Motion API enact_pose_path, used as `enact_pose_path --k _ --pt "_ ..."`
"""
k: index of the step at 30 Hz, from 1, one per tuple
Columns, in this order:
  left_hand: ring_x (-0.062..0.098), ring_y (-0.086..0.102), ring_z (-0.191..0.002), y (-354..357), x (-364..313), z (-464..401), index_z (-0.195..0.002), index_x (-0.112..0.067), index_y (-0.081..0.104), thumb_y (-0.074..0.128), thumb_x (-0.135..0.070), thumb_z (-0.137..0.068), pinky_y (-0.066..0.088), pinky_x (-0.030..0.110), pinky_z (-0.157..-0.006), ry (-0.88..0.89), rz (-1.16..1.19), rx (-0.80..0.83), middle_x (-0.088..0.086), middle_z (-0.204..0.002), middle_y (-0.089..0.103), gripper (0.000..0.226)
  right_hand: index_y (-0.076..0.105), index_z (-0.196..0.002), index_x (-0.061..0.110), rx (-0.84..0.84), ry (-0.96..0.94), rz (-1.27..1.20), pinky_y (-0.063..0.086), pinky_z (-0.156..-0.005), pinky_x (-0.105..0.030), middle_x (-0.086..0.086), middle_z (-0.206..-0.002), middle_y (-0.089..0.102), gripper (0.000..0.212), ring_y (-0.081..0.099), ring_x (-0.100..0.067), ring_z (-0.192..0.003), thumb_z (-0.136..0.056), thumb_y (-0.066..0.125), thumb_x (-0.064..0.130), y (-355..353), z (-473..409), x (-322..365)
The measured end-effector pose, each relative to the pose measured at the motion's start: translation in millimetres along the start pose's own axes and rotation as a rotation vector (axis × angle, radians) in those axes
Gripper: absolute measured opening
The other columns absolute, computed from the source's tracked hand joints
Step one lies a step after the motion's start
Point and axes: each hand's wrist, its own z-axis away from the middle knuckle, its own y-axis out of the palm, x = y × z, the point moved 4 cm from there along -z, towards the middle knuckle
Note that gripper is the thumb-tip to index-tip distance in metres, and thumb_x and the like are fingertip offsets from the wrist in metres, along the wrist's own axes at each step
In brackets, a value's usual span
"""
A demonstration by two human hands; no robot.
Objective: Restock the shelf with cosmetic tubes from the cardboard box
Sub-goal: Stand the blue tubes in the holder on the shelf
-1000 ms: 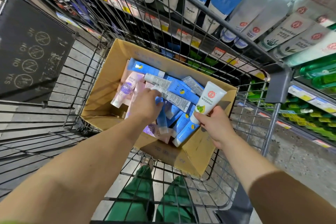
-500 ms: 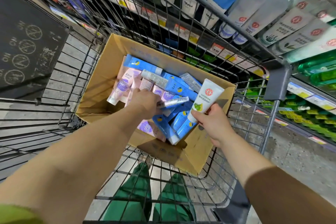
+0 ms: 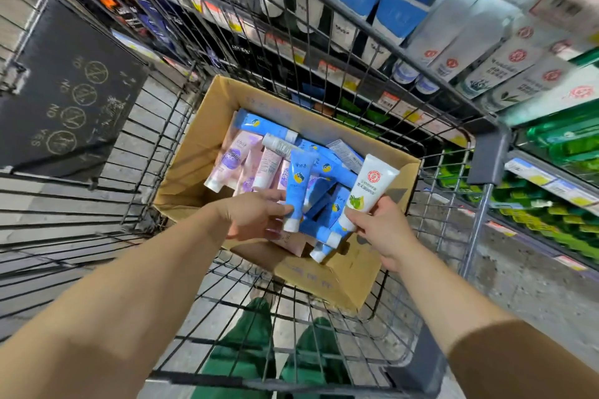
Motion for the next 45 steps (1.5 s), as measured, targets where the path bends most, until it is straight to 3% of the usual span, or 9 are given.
enact_pose_path --k 3,10,16,22,26,33,37,42,45 --pt "0.023 0.058 -0.083 6.9 0.7 1.5 -0.101 -0.017 0.062 0.059 -0.014 -0.09 0.047 0.037 -0.078 0.0 0.009 0.016 0.009 -0.095 0.067 0.012 0.053 -0.117 0.018 -0.005 -0.002 0.011 0.048 -0.065 -0.025 -0.004 -0.117 0.065 0.035 0.064 -0.02 -0.101 -0.087 0.068 0.008 0.3 2.9 -2.0" --pt "0.02 0.058 -0.075 1.8 3.7 -4.5 -0.104 -0.018 0.059 0.055 -0.013 -0.096 0.051 0.033 -0.072 -0.007 -0.1 -0.124 0.011 -0.096 0.059 0.01 0.054 -0.113 0.019 -0.009 0.0 0.018 0.053 -0.083 -0.036 -0.003 -0.117 0.066 0.032 0.065 -0.019 -0.102 -0.087 0.068 0.007 1.1 2.6 -8.3" --pt "0.023 0.053 -0.084 -2.3 7.8 -0.2 -0.128 -0.008 0.052 0.052 -0.012 -0.098 0.051 0.032 -0.074 -0.034 -0.099 -0.137 0.016 -0.105 0.056 0.03 0.054 -0.113 0.02 -0.008 0.007 -0.002 0.052 -0.078 -0.032 -0.002 -0.116 0.066 0.032 0.065 -0.018 -0.101 -0.087 0.068 0.008 1.4 4.8 -8.8" --pt "0.022 0.065 -0.082 14.3 -15.3 25.5 -0.119 -0.017 0.055 0.049 -0.012 -0.099 0.047 0.032 -0.075 0.044 -0.14 -0.043 0.004 -0.103 0.066 0.021 0.051 -0.114 0.018 0.006 0.015 -0.045 0.053 -0.065 -0.027 -0.004 -0.113 0.064 0.032 0.066 -0.02 -0.095 -0.089 0.065 0.004 -0.2 26.1 10.4" --pt "0.027 0.069 -0.094 37.9 -48.5 60.7 -0.112 -0.024 0.055 0.049 -0.015 -0.099 0.048 0.03 -0.075 0.097 -0.183 0.017 -0.002 -0.109 0.068 0.017 0.048 -0.113 0.017 0.013 -0.016 -0.057 0.055 -0.072 -0.033 -0.007 -0.116 0.062 0.032 0.065 -0.025 -0.099 -0.089 0.065 0.004 -4.3 53.9 44.4" --pt "0.024 0.066 -0.08 98.2 -144.9 132.9 -0.113 -0.017 0.055 0.056 -0.012 -0.094 0.052 0.032 -0.072 0.247 -0.296 0.089 0.008 -0.106 0.063 0.019 0.05 -0.115 0.012 -0.018 -0.183 -0.098 0.049 -0.06 -0.024 -0.006 -0.113 0.065 0.03 0.064 -0.016 -0.087 -0.09 0.064 0.005 -26.8 124.6 127.4" --pt "0.018 0.063 -0.071 154.3 -205.8 169.0 -0.1 -0.018 0.053 0.053 -0.007 -0.095 0.048 0.038 -0.077 0.436 -0.431 0.068 0.002 -0.085 0.063 0.012 0.053 -0.114 0.011 -0.061 -0.35 -0.104 0.052 -0.069 -0.025 -0.005 -0.111 0.066 0.03 0.063 -0.012 -0.087 -0.087 0.067 0.006 -64.9 167.8 178.8" --pt "0.009 0.063 -0.066 241.4 -249.6 198.7 -0.098 -0.017 0.058 0.065 -0.009 -0.089 0.048 0.028 -0.067 0.666 -0.612 0.035 0.002 -0.084 0.065 0.014 0.055 -0.118 0.004 -0.129 -0.479 -0.183 0.052 -0.08 -0.037 -0.018 -0.116 0.066 0.037 0.063 -0.024 -0.095 -0.085 0.07 0.007 -136.3 217.4 213.6" --pt "0.006 0.061 -0.068 313.3 -255.1 204.5 -0.097 -0.018 0.061 0.06 -0.013 -0.093 0.05 0.021 -0.063 0.755 -0.727 0.047 -0.006 -0.079 0.068 0.006 0.055 -0.116 0.01 -0.131 -0.528 -0.277 0.052 -0.088 -0.042 -0.01 -0.112 0.066 0.032 0.063 -0.021 -0.093 -0.087 0.065 0.002 -190.5 248.1 210.4"
